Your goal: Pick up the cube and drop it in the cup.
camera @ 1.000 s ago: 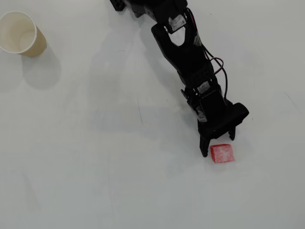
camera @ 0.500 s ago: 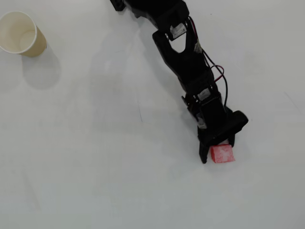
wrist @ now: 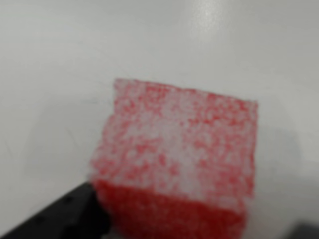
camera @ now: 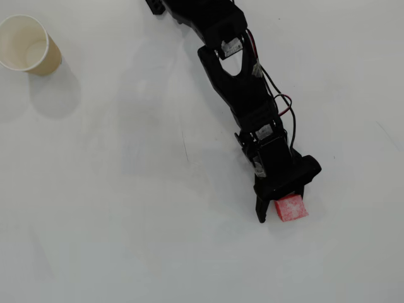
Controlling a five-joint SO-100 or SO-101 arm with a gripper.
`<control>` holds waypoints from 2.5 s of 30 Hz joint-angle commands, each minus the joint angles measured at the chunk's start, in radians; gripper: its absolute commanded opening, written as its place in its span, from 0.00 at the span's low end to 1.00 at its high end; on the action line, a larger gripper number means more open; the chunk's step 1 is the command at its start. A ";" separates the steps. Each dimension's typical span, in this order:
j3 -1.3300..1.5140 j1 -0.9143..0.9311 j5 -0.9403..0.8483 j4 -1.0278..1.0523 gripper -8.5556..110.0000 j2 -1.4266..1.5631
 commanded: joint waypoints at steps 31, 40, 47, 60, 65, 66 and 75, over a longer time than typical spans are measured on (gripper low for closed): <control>-0.176 -0.009 0.009 0.003 0.12 0.049; -0.167 -0.008 0.011 0.003 0.12 0.060; -0.104 0.002 0.011 0.003 0.12 0.150; 0.219 0.018 0.011 -0.012 0.12 0.525; 0.387 0.038 0.011 -0.032 0.12 0.699; 0.426 0.044 0.011 -0.037 0.12 0.738; 0.736 0.166 0.003 -0.046 0.12 1.075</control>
